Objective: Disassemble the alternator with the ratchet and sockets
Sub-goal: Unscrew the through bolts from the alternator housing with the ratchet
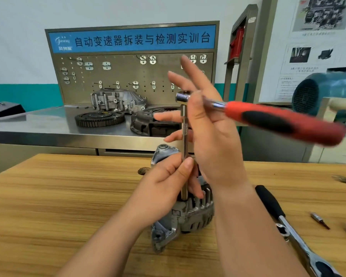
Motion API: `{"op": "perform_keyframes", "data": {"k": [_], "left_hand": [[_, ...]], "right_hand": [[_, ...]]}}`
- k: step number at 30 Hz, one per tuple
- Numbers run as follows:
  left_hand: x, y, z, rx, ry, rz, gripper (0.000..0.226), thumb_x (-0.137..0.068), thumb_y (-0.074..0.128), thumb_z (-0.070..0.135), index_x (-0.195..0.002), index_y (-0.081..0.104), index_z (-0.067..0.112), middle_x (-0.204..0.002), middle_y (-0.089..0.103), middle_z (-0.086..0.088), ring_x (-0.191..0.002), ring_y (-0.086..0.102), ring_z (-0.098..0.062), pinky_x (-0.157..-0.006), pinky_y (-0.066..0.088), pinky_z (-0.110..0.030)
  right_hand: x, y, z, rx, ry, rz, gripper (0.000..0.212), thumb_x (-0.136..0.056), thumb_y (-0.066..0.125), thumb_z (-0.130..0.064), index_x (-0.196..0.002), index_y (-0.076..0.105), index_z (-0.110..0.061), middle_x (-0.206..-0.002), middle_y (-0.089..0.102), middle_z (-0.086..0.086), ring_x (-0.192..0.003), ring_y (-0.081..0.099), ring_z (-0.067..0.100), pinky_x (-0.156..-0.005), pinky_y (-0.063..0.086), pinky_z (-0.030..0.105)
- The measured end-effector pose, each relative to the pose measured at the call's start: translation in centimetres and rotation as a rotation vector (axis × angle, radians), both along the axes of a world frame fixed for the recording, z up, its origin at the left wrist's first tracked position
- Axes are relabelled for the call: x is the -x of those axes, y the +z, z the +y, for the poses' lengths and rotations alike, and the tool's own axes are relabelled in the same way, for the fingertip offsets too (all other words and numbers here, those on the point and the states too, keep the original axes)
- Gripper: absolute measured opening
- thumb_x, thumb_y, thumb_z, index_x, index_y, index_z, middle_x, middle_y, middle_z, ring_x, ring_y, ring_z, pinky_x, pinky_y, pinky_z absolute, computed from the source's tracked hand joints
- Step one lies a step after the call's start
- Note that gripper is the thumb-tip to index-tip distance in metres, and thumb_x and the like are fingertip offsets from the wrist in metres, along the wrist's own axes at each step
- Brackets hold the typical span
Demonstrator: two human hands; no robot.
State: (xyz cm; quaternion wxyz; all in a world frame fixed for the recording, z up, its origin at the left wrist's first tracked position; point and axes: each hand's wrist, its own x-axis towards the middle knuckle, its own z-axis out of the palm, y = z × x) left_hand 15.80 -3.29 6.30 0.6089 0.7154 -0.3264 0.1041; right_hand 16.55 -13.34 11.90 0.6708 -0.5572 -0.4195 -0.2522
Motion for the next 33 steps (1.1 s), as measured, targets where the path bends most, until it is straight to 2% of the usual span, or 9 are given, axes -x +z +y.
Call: {"op": "perform_keyframes", "data": {"k": [5, 8, 13, 17, 21, 26, 28, 30, 33], "left_hand": [[0.15, 0.08, -0.10, 0.066, -0.036, 0.040, 0.040, -0.091, 0.041, 0.025, -0.095, 0.052, -0.013, -0.065, 0.063, -0.012, -0.062, 0.062, -0.017, -0.066, 0.050, -0.023], [-0.05, -0.07, -0.17, 0.042, 0.007, 0.031, 0.040, -0.097, 0.043, 0.027, -0.090, 0.055, -0.011, -0.060, 0.064, -0.003, -0.062, 0.062, -0.015, -0.068, 0.050, -0.023], [0.00, -0.15, -0.39, -0.005, 0.081, 0.027, 0.026, -0.096, 0.045, 0.012, -0.075, 0.058, 0.002, -0.051, 0.063, 0.009, -0.052, 0.057, 0.003, -0.055, 0.041, -0.007], [-0.09, -0.23, -0.13, 0.075, -0.024, 0.058, 0.033, -0.094, 0.039, 0.028, -0.099, 0.058, 0.001, -0.069, 0.067, -0.006, -0.066, 0.065, -0.016, -0.067, 0.055, -0.026], [-0.26, -0.43, 0.05, 0.066, -0.036, 0.052, 0.031, -0.092, 0.040, 0.023, -0.096, 0.055, -0.004, -0.069, 0.067, -0.003, -0.067, 0.065, -0.014, -0.069, 0.054, -0.024], [-0.43, -0.41, -0.20, 0.040, 0.000, 0.024, 0.037, -0.090, 0.043, 0.026, -0.086, 0.053, -0.009, -0.057, 0.062, 0.000, -0.059, 0.063, -0.006, -0.065, 0.045, -0.012], [-0.22, -0.30, -0.45, 0.024, 0.021, -0.016, 0.029, -0.091, 0.044, 0.022, -0.076, 0.056, -0.001, -0.054, 0.060, 0.002, -0.056, 0.061, 0.001, -0.063, 0.044, -0.006], [-0.06, -0.24, -0.40, 0.047, 0.012, -0.007, 0.031, -0.089, 0.044, 0.026, -0.076, 0.056, 0.001, -0.056, 0.060, -0.001, -0.058, 0.062, -0.001, -0.064, 0.045, -0.007], [-0.19, -0.41, 0.01, 0.081, -0.030, 0.021, 0.044, -0.094, 0.042, 0.032, -0.090, 0.054, -0.010, -0.063, 0.064, -0.010, -0.064, 0.064, -0.013, -0.068, 0.049, -0.020]], "right_hand": [[-0.12, -0.39, -0.43, -0.082, 0.165, 0.235, 0.041, -0.095, 0.031, -0.047, -0.126, 0.055, -0.032, -0.108, 0.073, 0.007, -0.074, 0.071, 0.019, -0.058, 0.054, 0.027], [0.28, -0.07, -0.48, -0.065, -0.009, 0.068, 0.029, -0.097, 0.044, -0.032, -0.124, 0.055, -0.034, -0.121, 0.066, 0.003, -0.086, 0.070, 0.017, -0.060, 0.056, 0.027], [0.66, 0.14, -0.45, 0.048, -0.125, -0.123, 0.035, -0.096, 0.053, -0.014, -0.131, 0.052, -0.021, -0.130, 0.055, -0.007, -0.115, 0.061, 0.024, -0.087, 0.055, 0.041], [0.70, 0.15, -0.13, -0.072, 0.111, 0.111, 0.041, -0.094, 0.039, -0.039, -0.132, 0.049, -0.025, -0.131, 0.062, 0.002, -0.078, 0.072, 0.019, -0.060, 0.054, 0.026], [0.38, -0.27, -0.07, -0.160, 0.195, 0.286, 0.043, -0.087, 0.044, -0.050, -0.119, 0.060, -0.026, -0.104, 0.074, 0.008, -0.067, 0.070, 0.017, -0.056, 0.053, 0.024], [0.60, 0.46, -0.54, -0.042, -0.075, -0.005, 0.029, -0.096, 0.052, -0.018, -0.118, 0.061, -0.033, -0.121, 0.062, -0.008, -0.102, 0.067, 0.016, -0.067, 0.057, 0.026], [0.60, 0.47, -0.72, 0.014, -0.097, -0.061, 0.028, -0.095, 0.056, -0.013, -0.119, 0.063, -0.024, -0.125, 0.058, -0.008, -0.115, 0.060, 0.019, -0.085, 0.057, 0.039], [0.51, 0.41, -0.63, 0.030, -0.057, -0.049, 0.028, -0.097, 0.051, -0.015, -0.123, 0.058, -0.023, -0.130, 0.056, -0.007, -0.114, 0.062, 0.019, -0.088, 0.055, 0.044], [0.49, 0.49, -0.37, -0.064, 0.134, 0.097, 0.035, -0.100, 0.037, -0.025, -0.133, 0.049, -0.022, -0.136, 0.057, -0.001, -0.090, 0.071, 0.020, -0.067, 0.057, 0.030]]}}
